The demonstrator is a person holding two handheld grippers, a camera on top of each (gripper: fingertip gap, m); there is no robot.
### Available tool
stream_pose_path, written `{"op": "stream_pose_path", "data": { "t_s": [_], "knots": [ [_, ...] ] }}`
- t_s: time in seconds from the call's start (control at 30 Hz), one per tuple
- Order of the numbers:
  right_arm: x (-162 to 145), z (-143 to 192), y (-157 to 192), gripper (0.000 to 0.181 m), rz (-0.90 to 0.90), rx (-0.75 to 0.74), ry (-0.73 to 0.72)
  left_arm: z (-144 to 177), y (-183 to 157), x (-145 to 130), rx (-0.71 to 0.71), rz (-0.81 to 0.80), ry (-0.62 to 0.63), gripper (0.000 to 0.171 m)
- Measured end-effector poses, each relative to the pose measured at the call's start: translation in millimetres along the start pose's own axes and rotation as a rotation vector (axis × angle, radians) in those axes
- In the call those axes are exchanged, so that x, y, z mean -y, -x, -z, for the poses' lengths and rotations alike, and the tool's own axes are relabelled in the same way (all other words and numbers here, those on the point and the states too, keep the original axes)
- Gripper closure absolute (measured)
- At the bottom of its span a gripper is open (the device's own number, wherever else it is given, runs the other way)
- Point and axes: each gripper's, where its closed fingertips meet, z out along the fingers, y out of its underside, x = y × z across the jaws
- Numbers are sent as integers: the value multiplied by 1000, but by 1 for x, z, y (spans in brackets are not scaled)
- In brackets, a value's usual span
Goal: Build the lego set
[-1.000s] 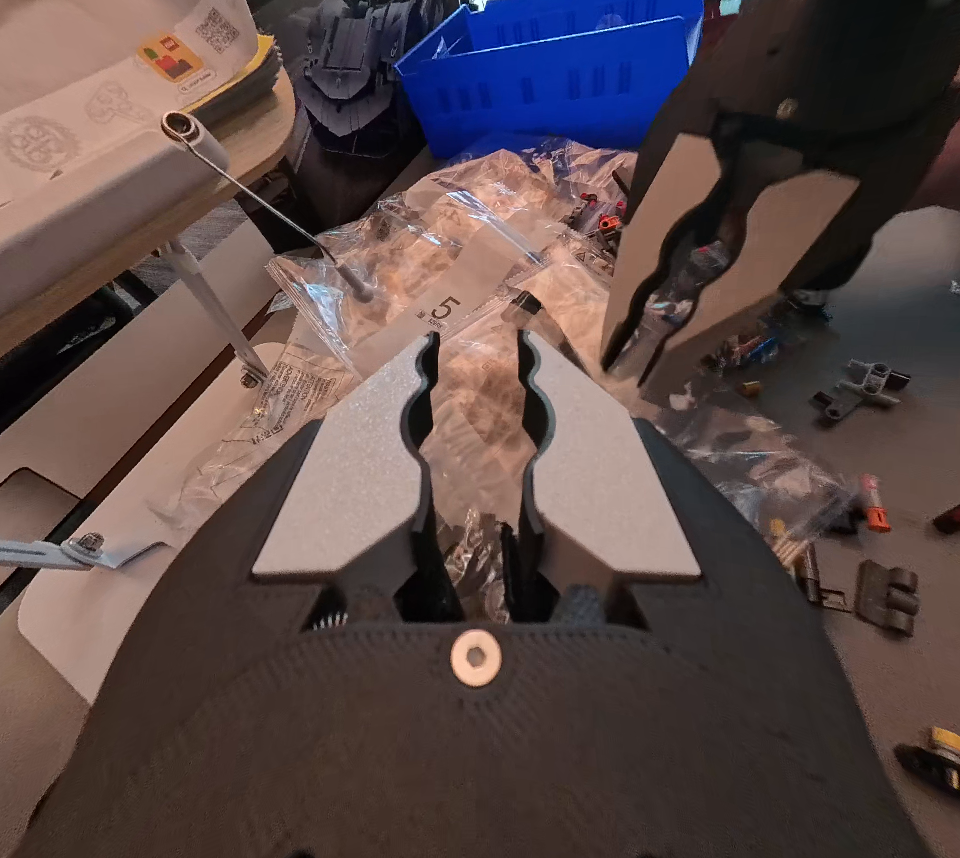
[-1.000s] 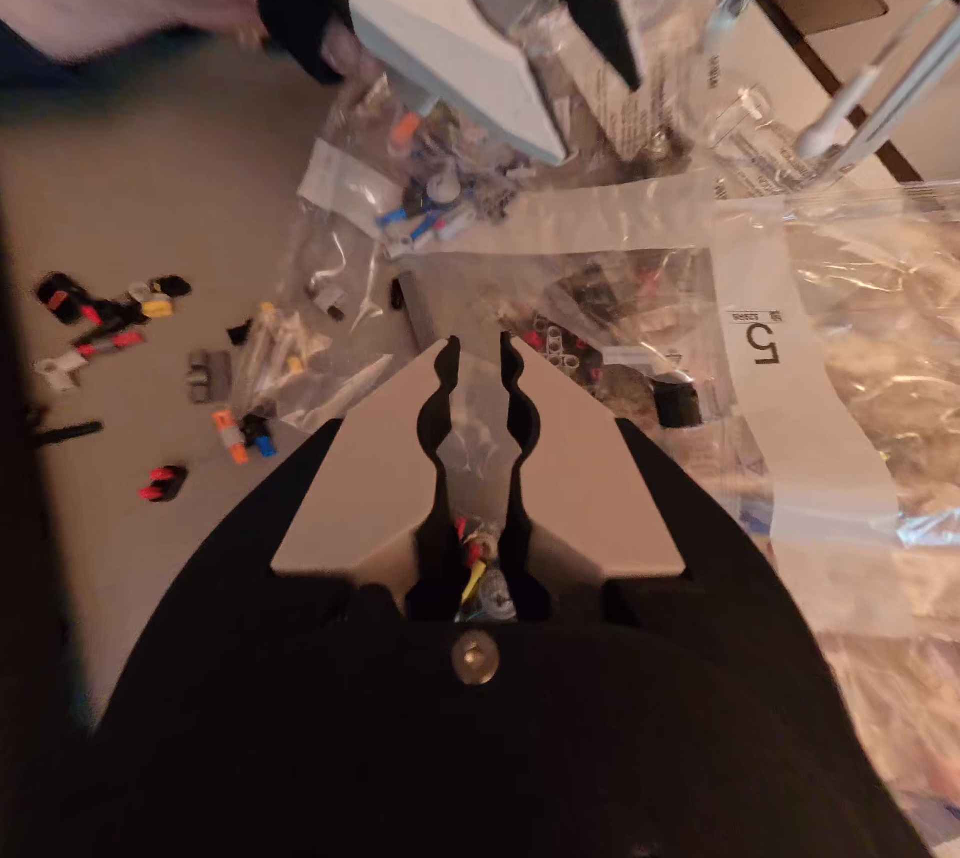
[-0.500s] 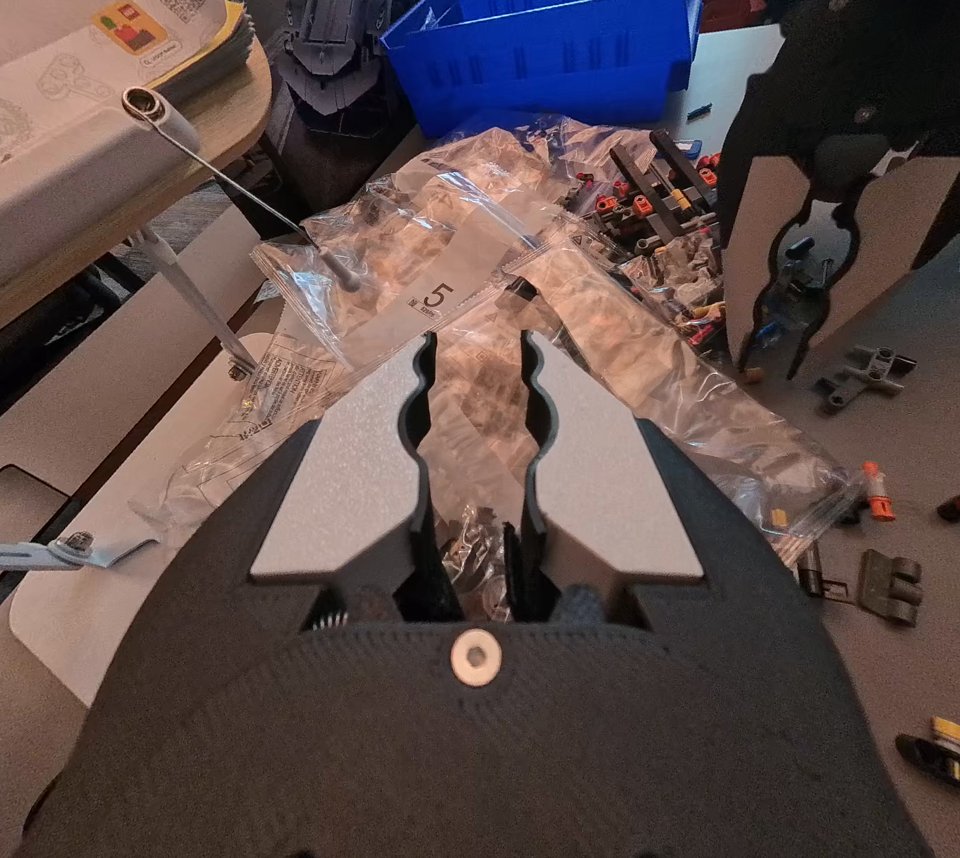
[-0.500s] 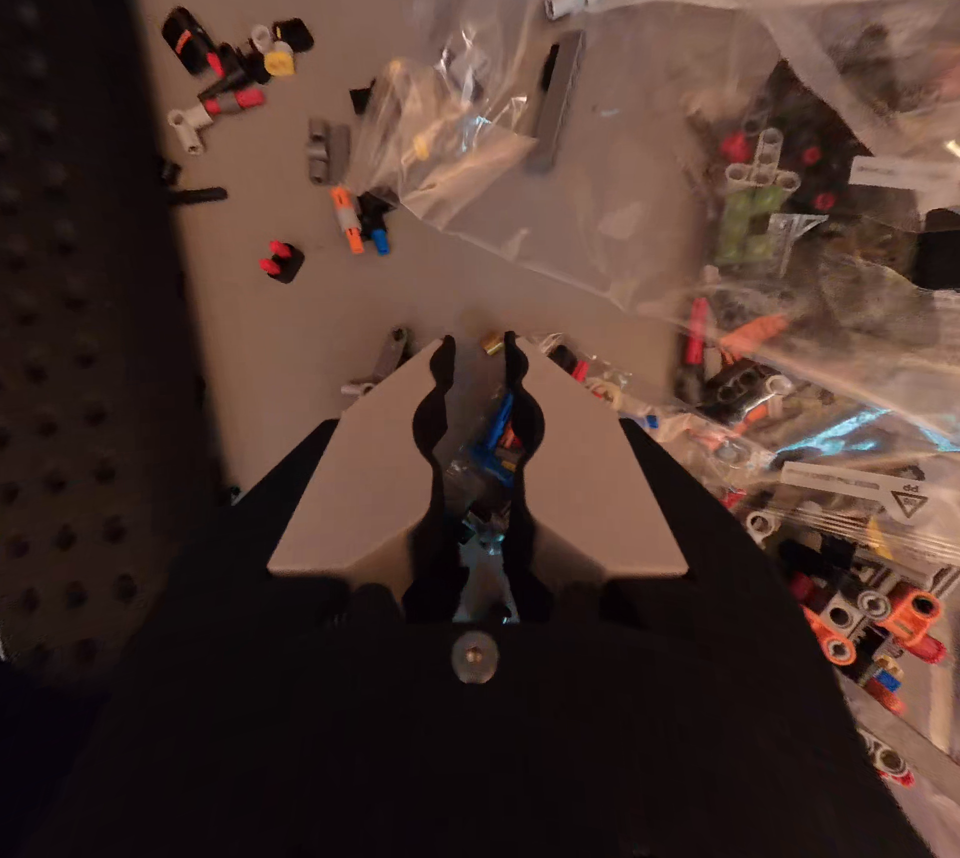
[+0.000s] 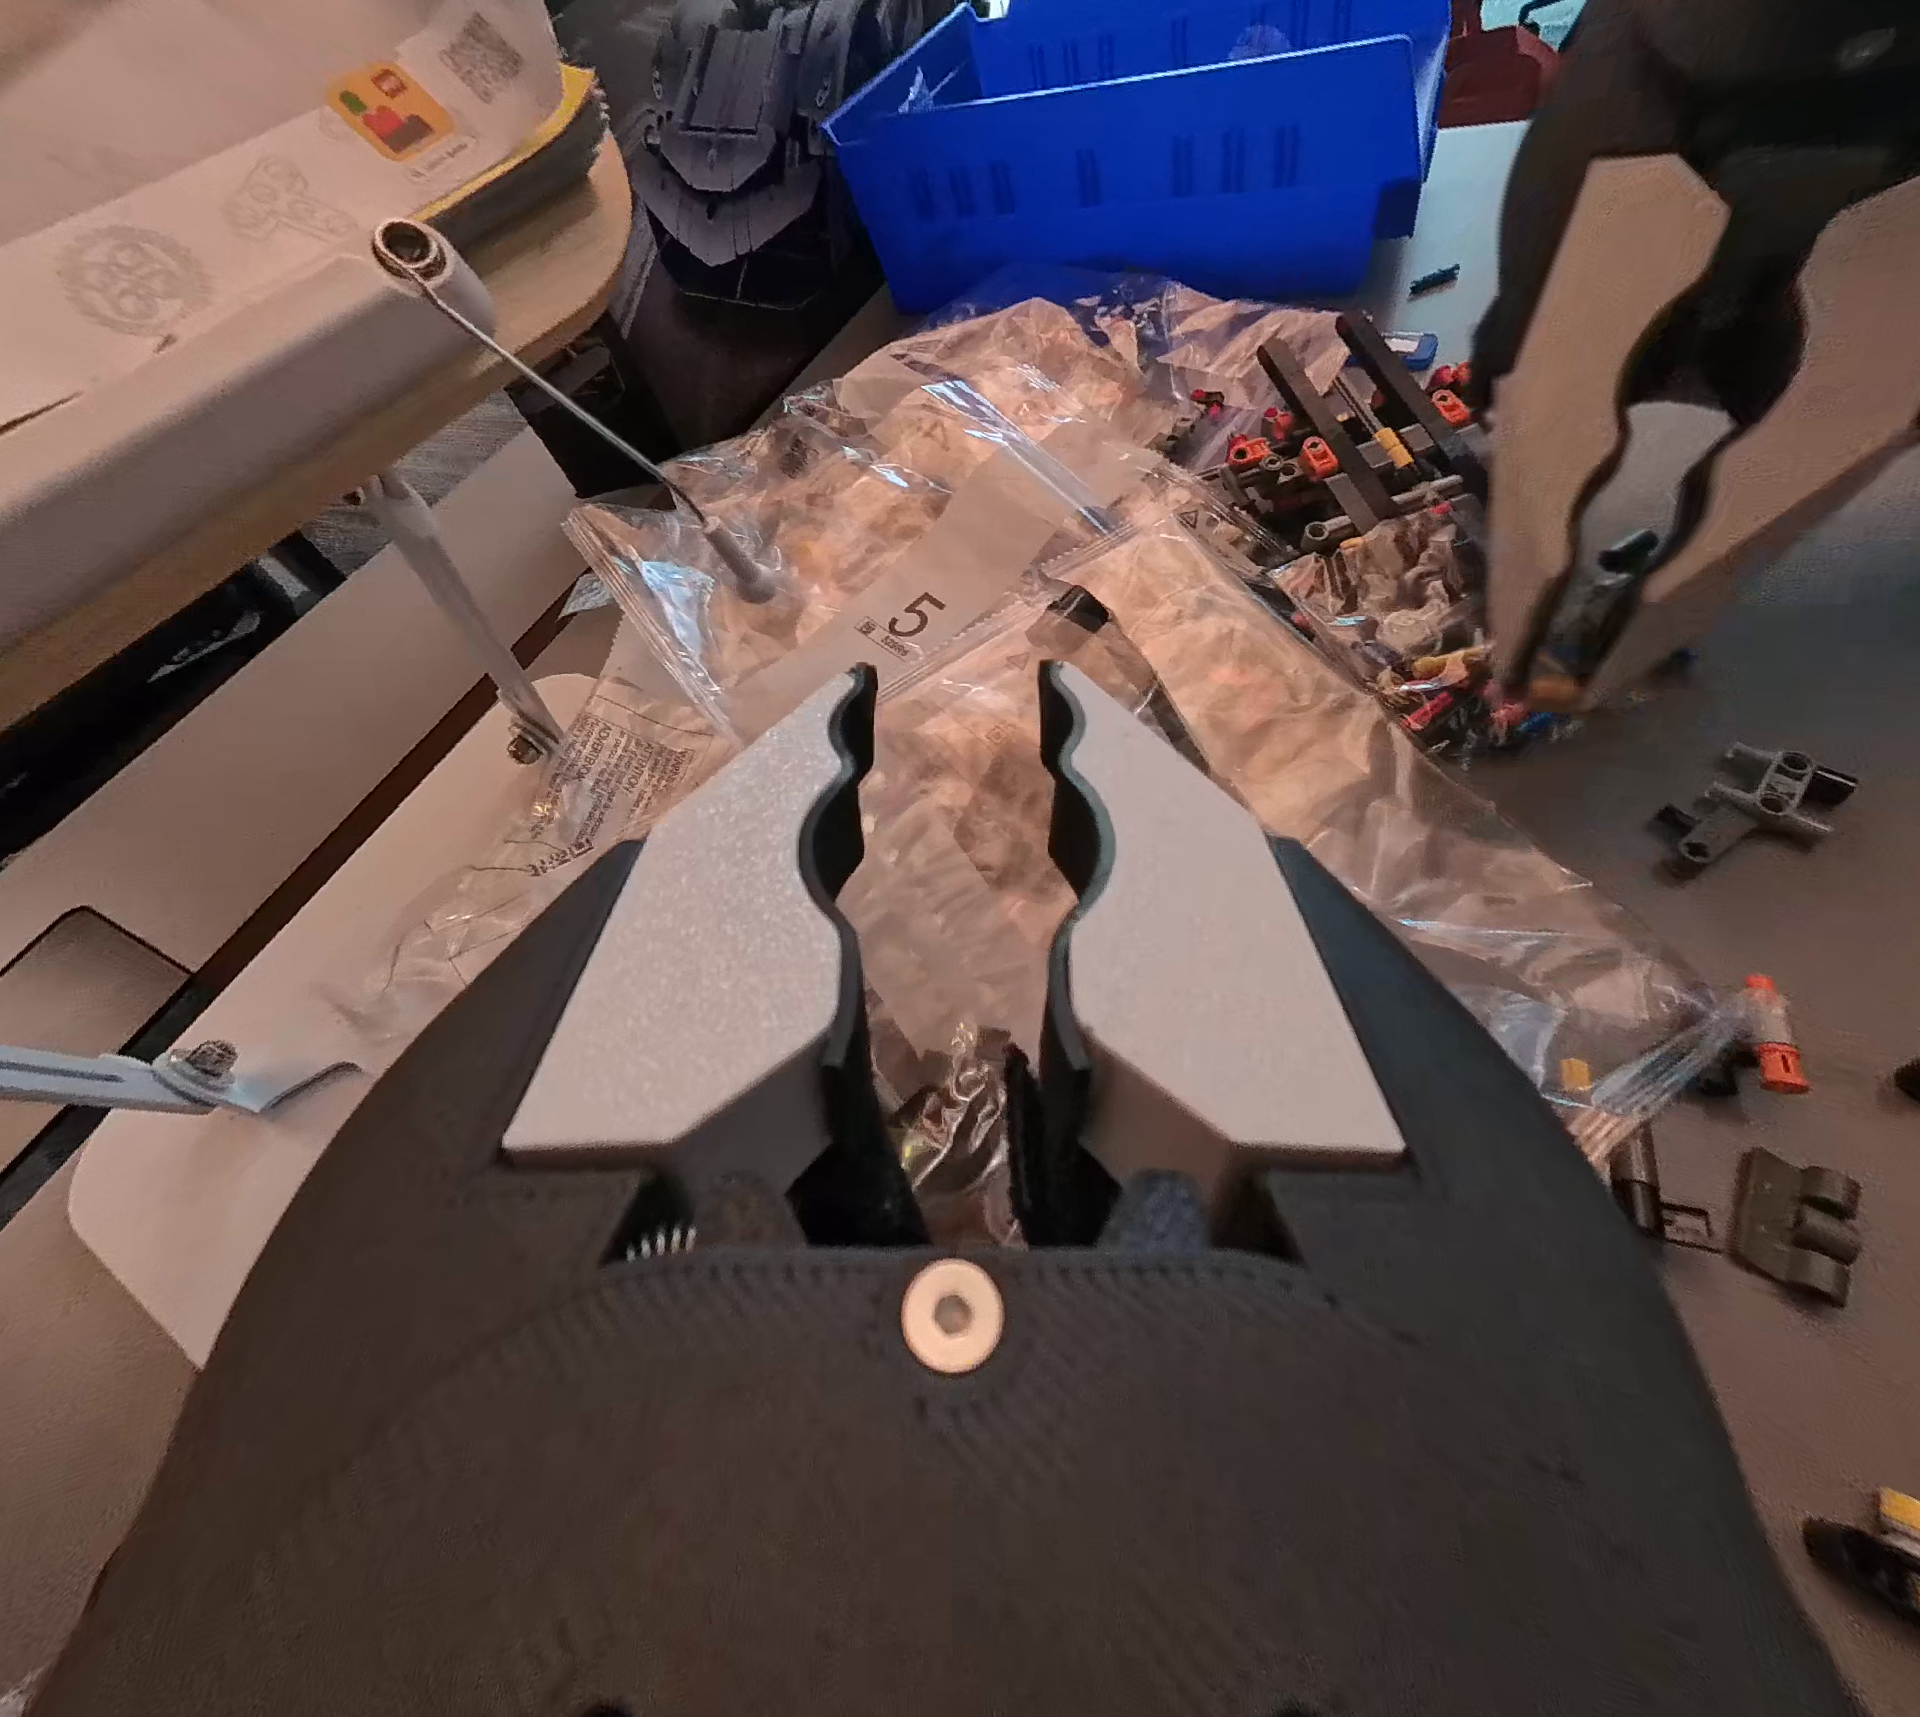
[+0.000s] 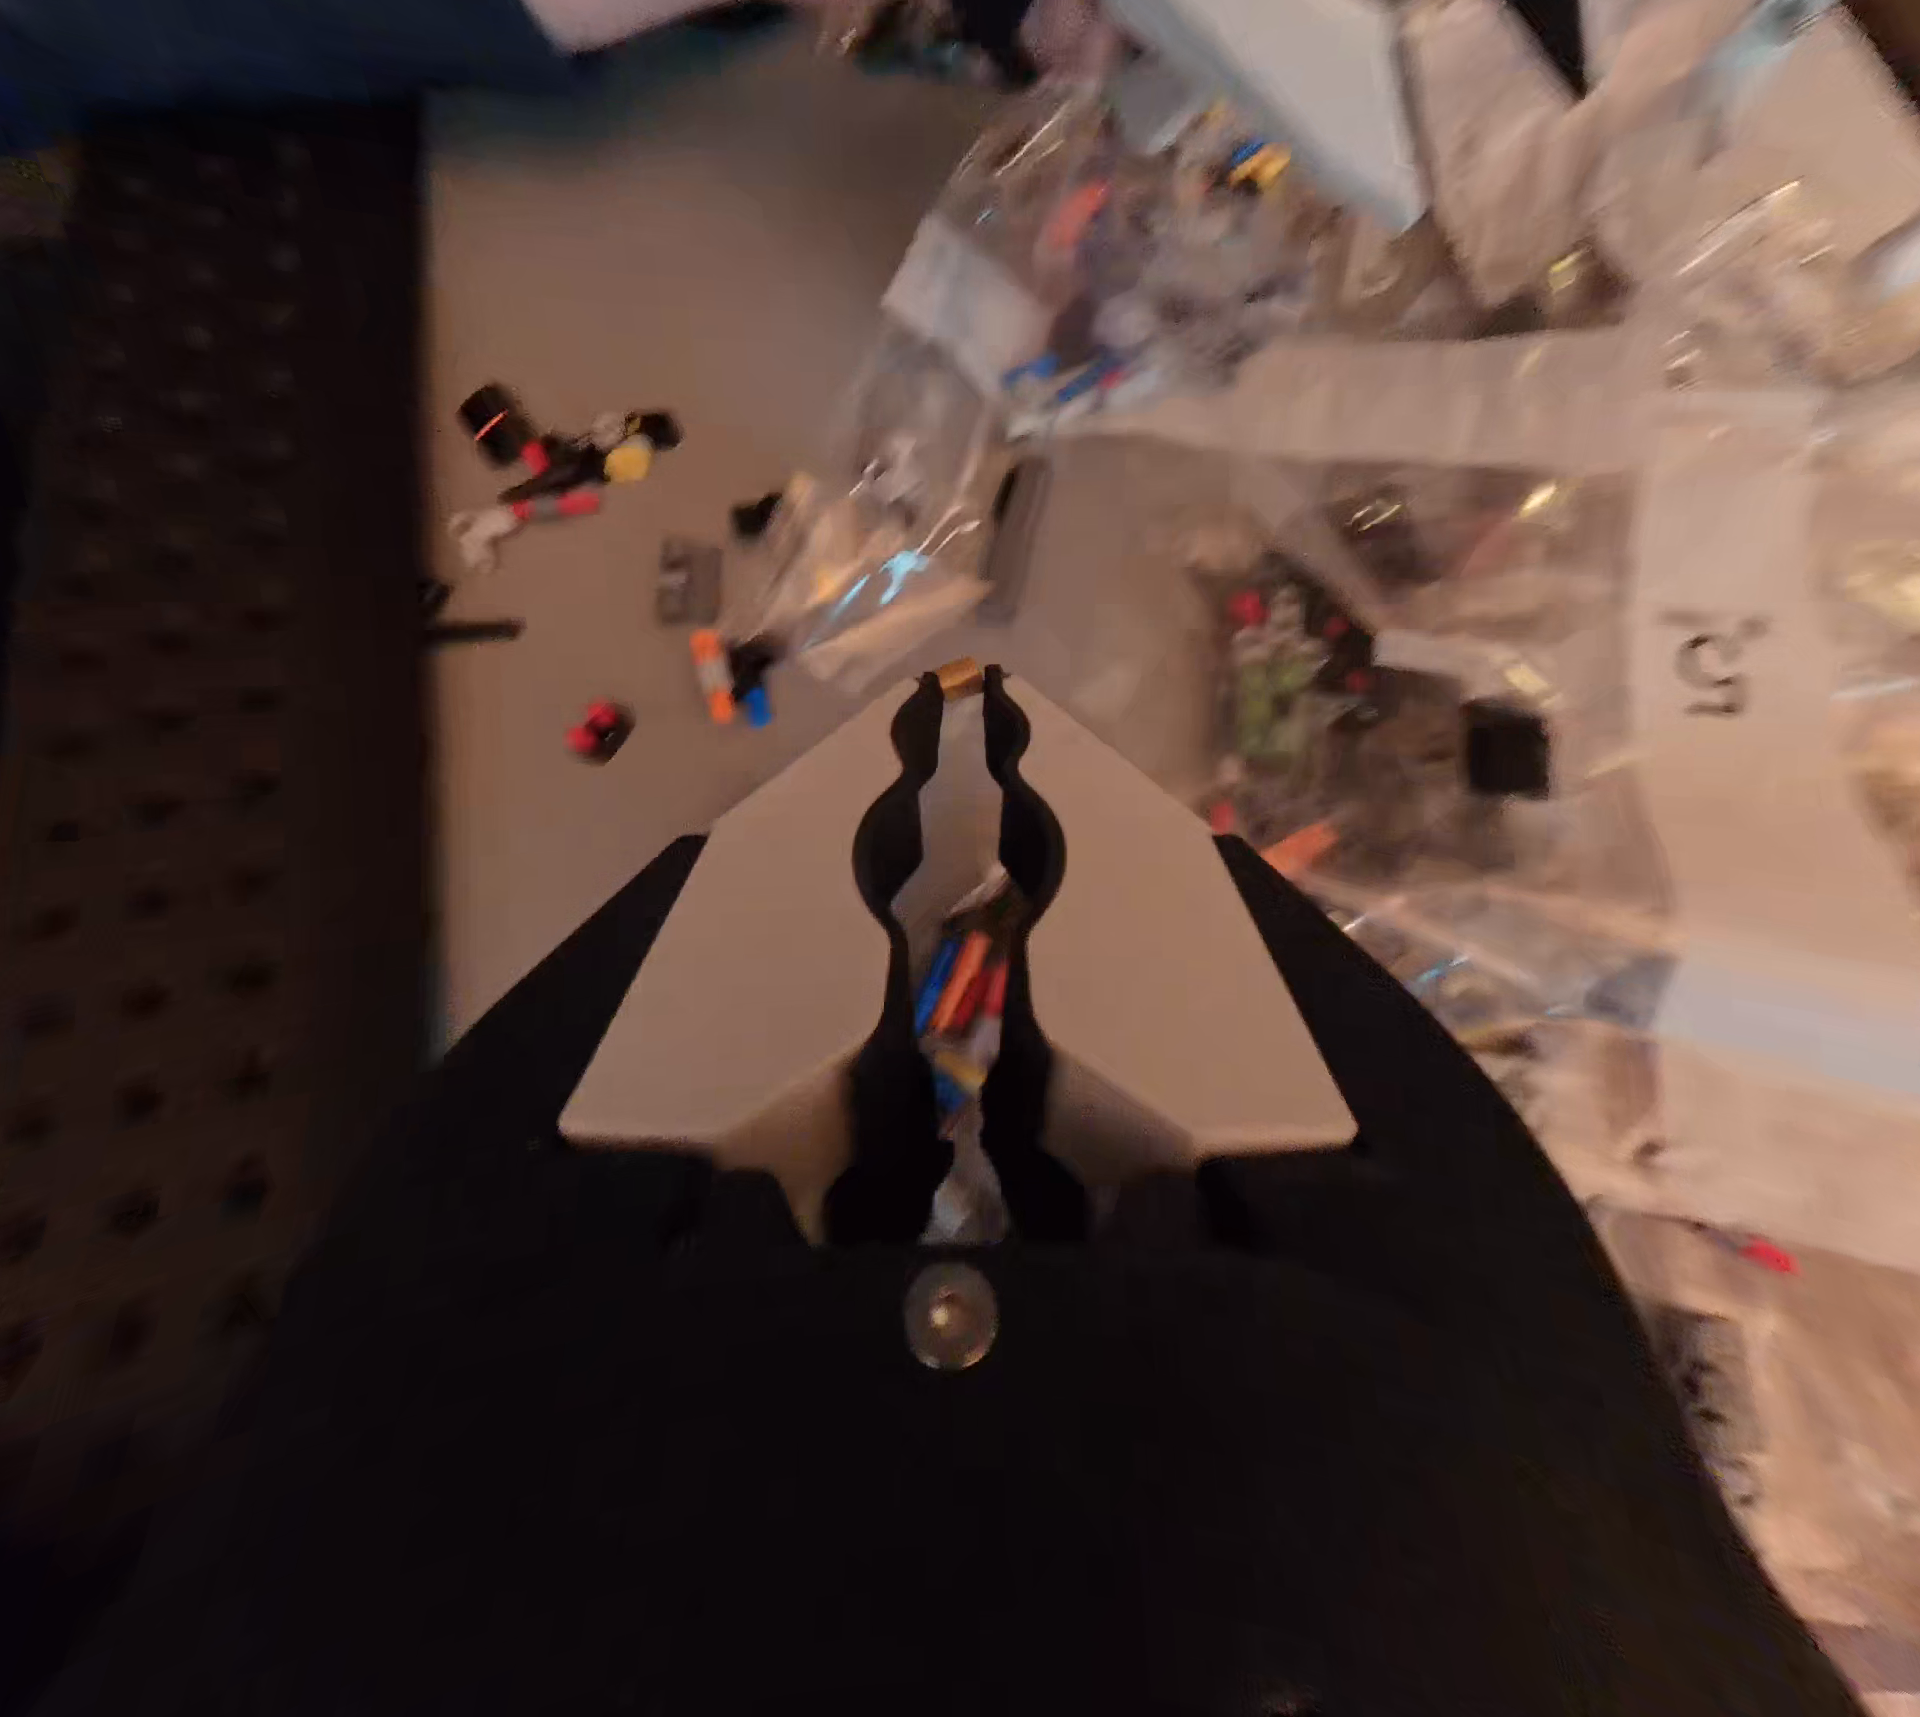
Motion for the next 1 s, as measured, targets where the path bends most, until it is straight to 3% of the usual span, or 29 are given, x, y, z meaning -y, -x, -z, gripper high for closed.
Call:
{"op": "stream_pose_path", "data": {
  "t_s": [0.1, 0.2, 0.3, 0.43, 0.6, 0.73, 0.87, 1.0],
  "knots": [
    [25, -25, -23, 175, -2, -98, -41, -2, 0, -1, 1, 9, 3, 142],
    [2, -41, -48, 169, -5, -237, 136, -3, -1, -5, 1, 1, 18, 142],
    [15, -30, -39, 170, -30, -192, 13, -2, 1, -3, 6, 4, 10, 142],
    [9, -4, -31, 166, -70, -176, -30, -2, 1, -4, 5, 9, 11, 142],
    [-37, 4, 22, 165, -79, 16, 106, -3, 0, -4, -1, 3, 14, 142],
    [-67, 3, 49, 156, -102, 68, 211, -5, -1, -6, -7, 1, 23, 142],
    [-81, 1, 58, 156, -101, 59, 286, -8, -4, -10, -17, -6, 39, 142],
    [-78, 6, 46, 158, -105, -6, 268, -10, -7, -13, -25, -16, 54, 141]
  ]
}}
